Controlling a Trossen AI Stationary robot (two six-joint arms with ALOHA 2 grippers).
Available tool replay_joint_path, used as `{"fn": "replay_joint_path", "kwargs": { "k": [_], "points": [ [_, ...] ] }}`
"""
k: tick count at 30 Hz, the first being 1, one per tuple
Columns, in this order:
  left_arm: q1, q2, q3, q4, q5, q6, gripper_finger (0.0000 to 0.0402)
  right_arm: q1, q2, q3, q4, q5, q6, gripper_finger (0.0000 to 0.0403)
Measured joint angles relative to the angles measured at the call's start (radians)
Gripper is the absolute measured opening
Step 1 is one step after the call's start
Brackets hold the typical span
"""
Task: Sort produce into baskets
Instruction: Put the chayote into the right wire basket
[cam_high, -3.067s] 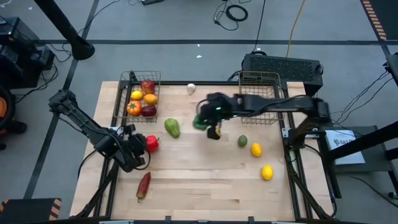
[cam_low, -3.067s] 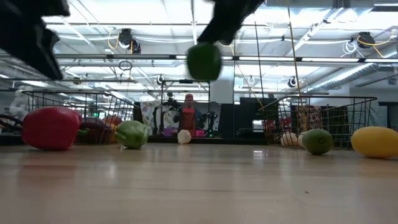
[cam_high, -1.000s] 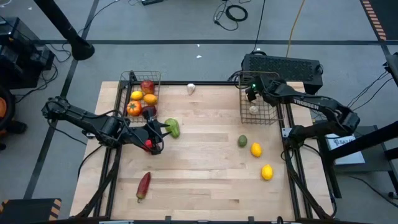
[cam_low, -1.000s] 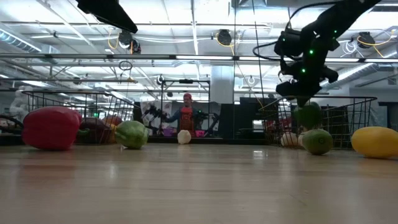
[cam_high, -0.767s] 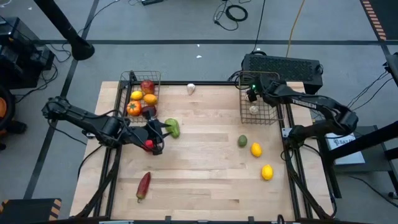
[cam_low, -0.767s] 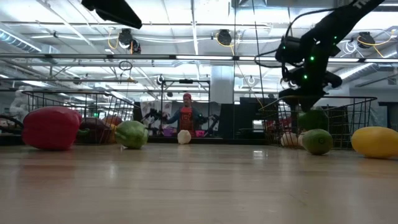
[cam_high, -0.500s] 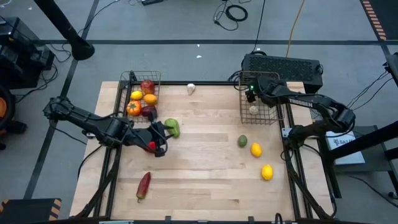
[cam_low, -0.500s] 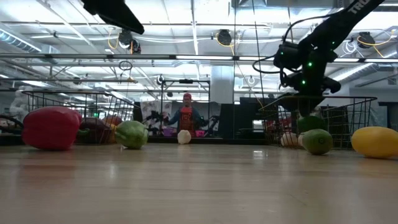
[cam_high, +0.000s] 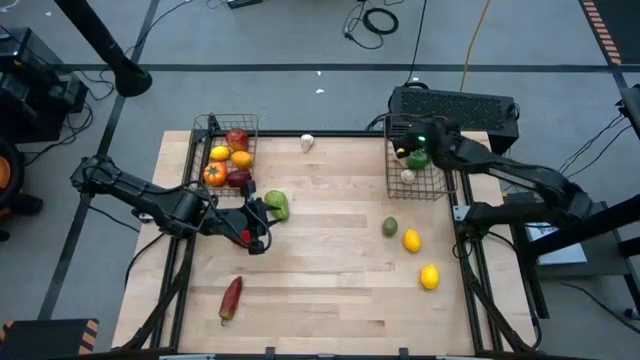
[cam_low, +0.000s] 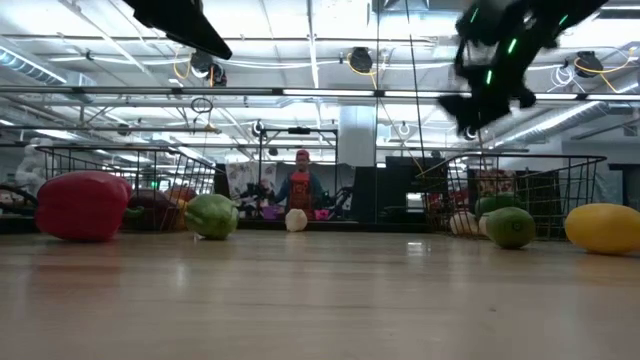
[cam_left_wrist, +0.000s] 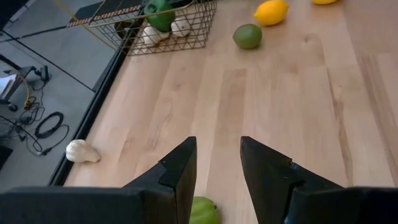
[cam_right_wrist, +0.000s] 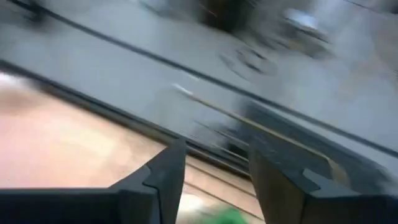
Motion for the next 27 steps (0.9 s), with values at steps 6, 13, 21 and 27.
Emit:
{"fn": "replay_joint_path", "kwargs": {
  "k": [6, 13, 21, 27],
  "points": [
    [0.000, 0.000, 0.000, 0.001, -0.062, 0.016, 0.0132, 0.257, -0.220, -0.025, 0.119, -0.306, 0.039, 0.0180],
    [0.000, 0.000, 0.000, 0.004, -0.109, -0.064, 0.0132, 0.578, -0.233, -0.162, 0.172, -0.380, 0.075, 0.0178],
    [0.000, 0.000, 0.000, -0.018, -0.104, -0.217, 0.0132, 0.667, -0.147, -0.201, 0.355, -0.382, 0.036, 0.0178],
    [-0.003, 0.000, 0.000, -0.066, -0.044, -0.271, 0.0132, 0.687, -0.061, -0.200, 0.725, -0.377, -0.143, 0.0178]
  ]
}}
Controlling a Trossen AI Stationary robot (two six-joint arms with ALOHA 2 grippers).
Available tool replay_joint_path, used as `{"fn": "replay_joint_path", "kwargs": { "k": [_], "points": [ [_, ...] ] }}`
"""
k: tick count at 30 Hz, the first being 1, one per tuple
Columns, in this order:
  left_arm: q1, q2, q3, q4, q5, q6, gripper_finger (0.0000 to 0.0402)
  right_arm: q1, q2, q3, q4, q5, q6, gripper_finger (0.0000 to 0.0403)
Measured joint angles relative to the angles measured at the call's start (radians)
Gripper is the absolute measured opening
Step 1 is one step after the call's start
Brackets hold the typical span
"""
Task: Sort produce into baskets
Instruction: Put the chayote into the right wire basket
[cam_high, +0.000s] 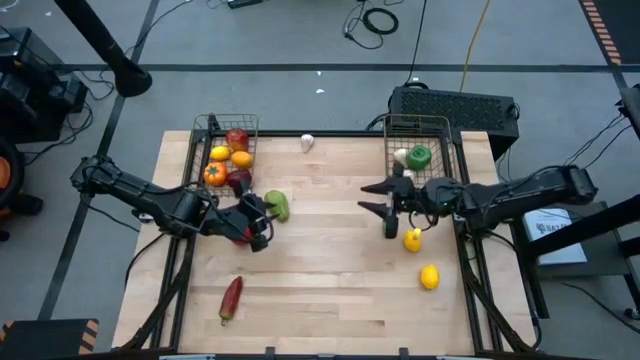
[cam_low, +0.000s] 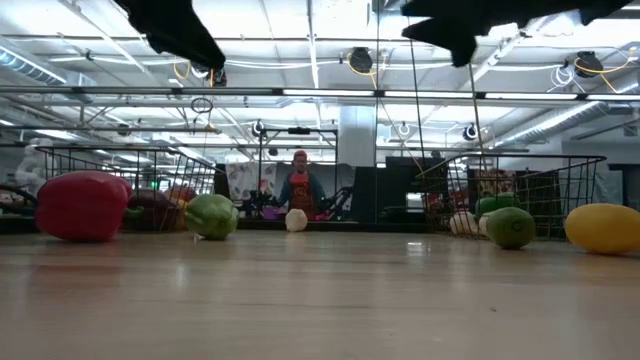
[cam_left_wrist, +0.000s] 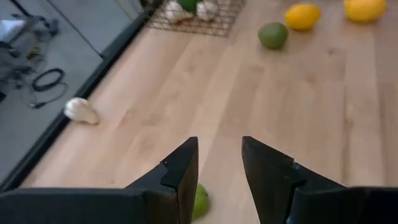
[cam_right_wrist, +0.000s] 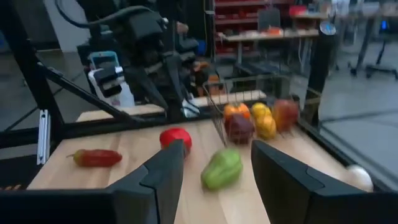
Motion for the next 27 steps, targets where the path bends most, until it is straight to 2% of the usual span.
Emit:
{"fn": "replay_joint_path", "kwargs": {
  "k": [5, 7, 11, 16, 21, 24, 27],
  "points": [
    [0.000, 0.000, 0.000, -0.016, 0.115, -0.034, 0.0132, -0.003, 0.139, 0.001, 0.191, 0.065, -0.004, 0.0178],
    [0.000, 0.000, 0.000, -0.036, 0.176, -0.059, 0.0132, -0.012, 0.214, 0.035, 0.182, 0.053, -0.008, 0.0178],
    [0.000, 0.000, 0.000, -0.131, 0.301, -0.128, 0.0132, -0.014, 0.371, 0.198, 0.006, -0.018, -0.026, 0.0180],
    [-0.026, 0.000, 0.000, -0.295, 0.378, -0.270, 0.0132, 0.002, 0.618, 0.481, -0.212, -0.039, -0.085, 0.0188],
    [-0.097, 0.000, 0.000, -0.456, 0.407, -0.437, 0.0132, 0.008, 0.850, 0.676, -0.242, -0.295, -0.211, 0.0187],
    [-0.153, 0.000, 0.000, -0.515, 0.391, -0.515, 0.0132, -0.009, 0.979, 0.771, -0.241, -0.240, -0.195, 0.0182],
    [-0.198, 0.000, 0.000, -0.538, 0.365, -0.543, 0.0132, -0.037, 1.084, 0.866, -0.243, -0.068, -0.096, 0.0177]
  ]
}}
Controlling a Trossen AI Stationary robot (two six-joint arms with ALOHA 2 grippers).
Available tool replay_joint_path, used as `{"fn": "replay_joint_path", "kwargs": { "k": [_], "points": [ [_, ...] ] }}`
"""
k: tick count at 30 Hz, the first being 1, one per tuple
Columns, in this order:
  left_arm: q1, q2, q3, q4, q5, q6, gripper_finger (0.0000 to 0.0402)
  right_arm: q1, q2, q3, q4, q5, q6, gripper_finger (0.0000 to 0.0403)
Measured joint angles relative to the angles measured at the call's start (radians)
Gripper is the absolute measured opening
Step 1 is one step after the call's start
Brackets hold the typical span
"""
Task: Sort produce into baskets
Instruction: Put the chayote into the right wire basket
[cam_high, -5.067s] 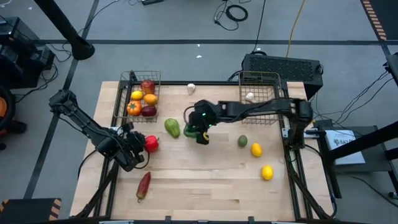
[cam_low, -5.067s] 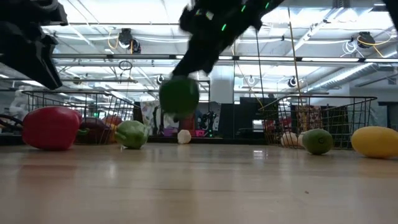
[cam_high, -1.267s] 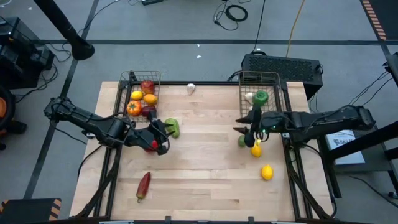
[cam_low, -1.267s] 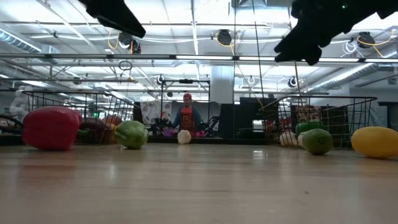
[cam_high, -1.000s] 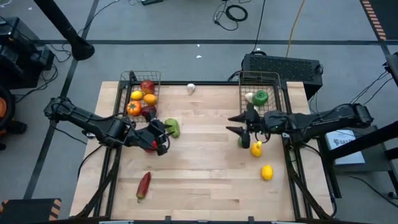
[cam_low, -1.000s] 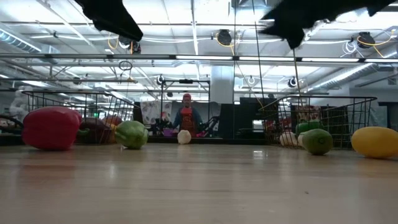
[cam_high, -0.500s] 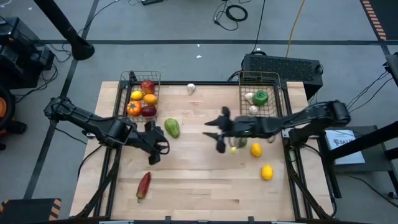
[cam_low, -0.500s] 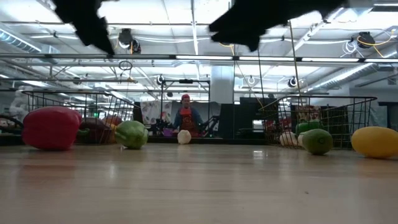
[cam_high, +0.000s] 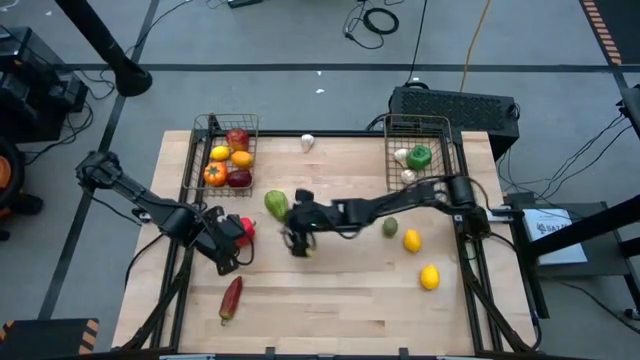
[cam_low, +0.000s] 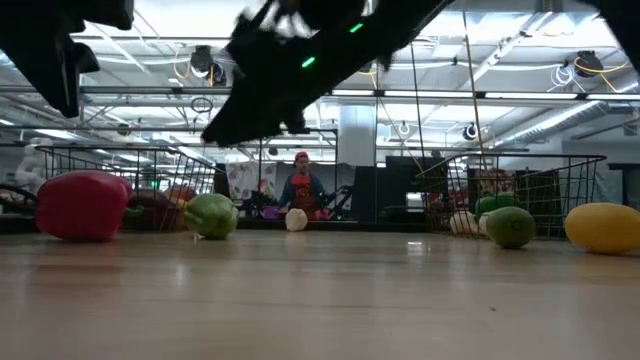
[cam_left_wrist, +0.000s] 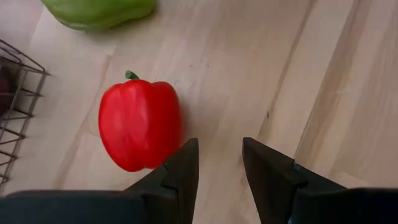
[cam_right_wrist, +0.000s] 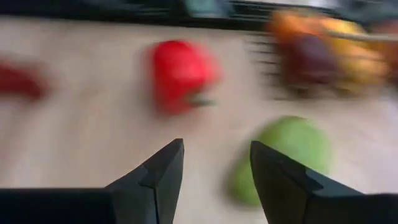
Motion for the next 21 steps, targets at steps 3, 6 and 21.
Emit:
{"fn": "replay_joint_path", "kwargs": {
  "k": [3, 6, 21],
  "points": [
    [-0.029, 0.000, 0.000, -0.001, -0.013, -0.007, 0.0132, -0.019, 0.079, 0.096, -0.056, 0.187, 0.118, 0.0177],
    [-0.046, 0.000, 0.000, 0.001, -0.014, -0.007, 0.0132, -0.028, 0.131, 0.187, -0.201, 0.247, 0.212, 0.0185],
    [-0.058, -0.001, 0.000, 0.001, -0.059, -0.007, 0.0132, -0.022, 0.172, 0.262, -0.358, 0.250, 0.314, 0.0345]
  ]
}}
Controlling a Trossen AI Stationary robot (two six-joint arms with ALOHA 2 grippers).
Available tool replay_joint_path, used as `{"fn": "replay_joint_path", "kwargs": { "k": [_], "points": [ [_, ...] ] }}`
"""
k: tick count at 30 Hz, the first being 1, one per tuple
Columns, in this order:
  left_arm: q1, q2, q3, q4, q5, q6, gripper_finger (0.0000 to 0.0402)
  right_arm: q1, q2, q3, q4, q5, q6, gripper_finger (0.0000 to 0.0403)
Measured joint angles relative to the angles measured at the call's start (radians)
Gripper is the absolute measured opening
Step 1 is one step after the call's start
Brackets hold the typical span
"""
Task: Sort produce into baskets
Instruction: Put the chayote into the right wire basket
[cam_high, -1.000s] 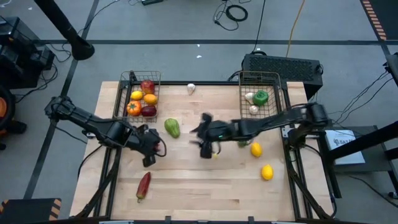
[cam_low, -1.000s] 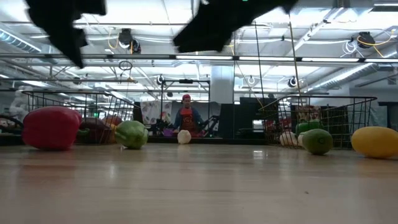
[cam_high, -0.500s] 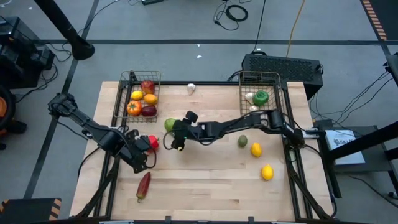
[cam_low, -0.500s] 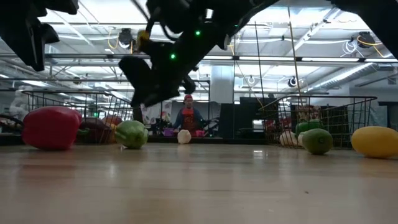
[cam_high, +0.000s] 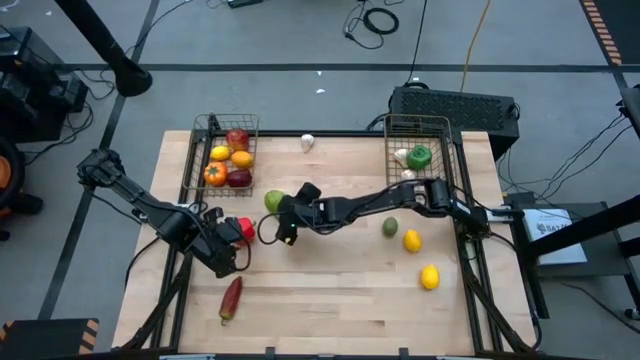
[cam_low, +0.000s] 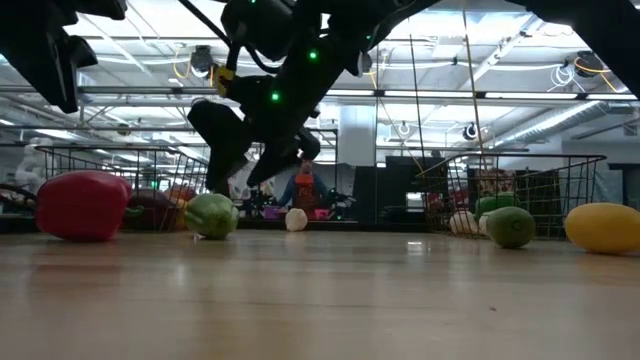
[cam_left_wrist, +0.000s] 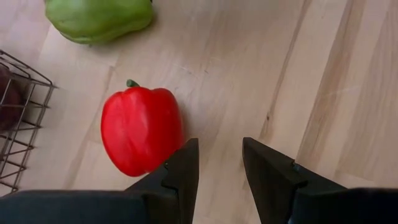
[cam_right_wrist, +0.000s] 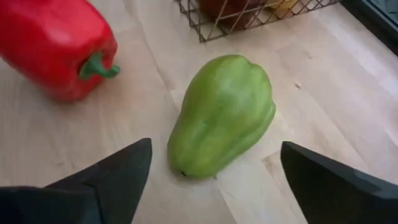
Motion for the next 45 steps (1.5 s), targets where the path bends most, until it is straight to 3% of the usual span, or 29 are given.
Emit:
{"fn": "replay_joint_path", "kwargs": {
  "k": [4, 20, 45],
  "points": [
    [0.000, 0.000, 0.000, 0.000, -0.003, 0.000, 0.0132, 0.000, 0.007, 0.000, 0.000, 0.003, 0.024, 0.0360],
    [0.002, 0.000, 0.000, -0.013, -0.026, 0.009, 0.0132, -0.010, 0.091, -0.002, 0.057, -0.004, 0.046, 0.0361],
    [0.002, 0.000, 0.000, -0.015, -0.027, 0.001, 0.0132, -0.063, 0.090, -0.002, 0.121, -0.032, 0.073, 0.0361]
  ]
}}
